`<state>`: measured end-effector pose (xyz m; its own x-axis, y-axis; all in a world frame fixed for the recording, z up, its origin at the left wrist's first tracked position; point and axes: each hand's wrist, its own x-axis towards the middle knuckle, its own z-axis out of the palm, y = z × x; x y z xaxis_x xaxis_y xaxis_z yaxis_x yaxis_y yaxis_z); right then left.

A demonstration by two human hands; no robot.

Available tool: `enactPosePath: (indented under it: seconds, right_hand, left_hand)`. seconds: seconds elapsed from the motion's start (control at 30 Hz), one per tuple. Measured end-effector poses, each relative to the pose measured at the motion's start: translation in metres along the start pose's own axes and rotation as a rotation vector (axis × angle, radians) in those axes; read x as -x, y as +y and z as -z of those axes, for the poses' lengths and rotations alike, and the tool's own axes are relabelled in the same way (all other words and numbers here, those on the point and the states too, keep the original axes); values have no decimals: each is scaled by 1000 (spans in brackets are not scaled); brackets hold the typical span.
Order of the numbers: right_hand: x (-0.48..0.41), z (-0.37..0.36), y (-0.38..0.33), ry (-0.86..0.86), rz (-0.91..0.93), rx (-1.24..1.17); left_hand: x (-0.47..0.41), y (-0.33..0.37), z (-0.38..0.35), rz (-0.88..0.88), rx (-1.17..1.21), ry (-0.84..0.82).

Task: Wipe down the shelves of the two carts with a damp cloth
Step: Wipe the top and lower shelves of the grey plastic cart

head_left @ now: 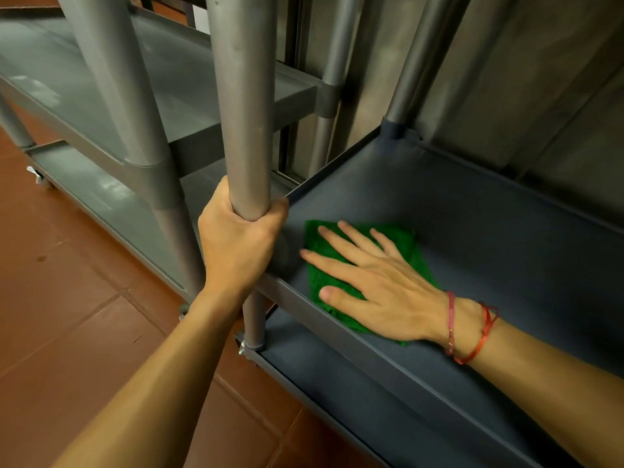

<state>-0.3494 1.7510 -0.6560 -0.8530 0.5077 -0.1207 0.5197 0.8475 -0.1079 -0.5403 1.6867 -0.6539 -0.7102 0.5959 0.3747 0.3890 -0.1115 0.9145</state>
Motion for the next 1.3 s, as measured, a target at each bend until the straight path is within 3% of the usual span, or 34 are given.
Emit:
enactPosePath:
  seconds: [0.1, 0.43, 0.67, 0.8, 1.07, 1.2, 1.3]
  right_hand:
    - [-12, -3, 1, 45, 6, -29]
    - [-65, 4, 8, 83, -39, -100]
    - [-87, 17, 83, 39, -521, -90]
    - [-77, 15, 63, 26, -458, -96]
    - [-27, 0, -13, 56, -4, -67]
    - [-47, 6, 23, 15, -63, -3]
    - [-64, 13, 80, 25, -281, -7]
  left_hand:
    - [-1, -4, -10, 0, 21, 106]
    - [-5, -11, -21, -25, 18, 138]
    - [-6, -14, -20, -54, 1, 133]
    - [-4, -12, -20, -53, -9, 143]
    - [-2, -7, -19, -8, -7, 148]
    - [-5, -9, -21, 9, -35, 166]
    - [-5, -11, -21, -12, -37, 158]
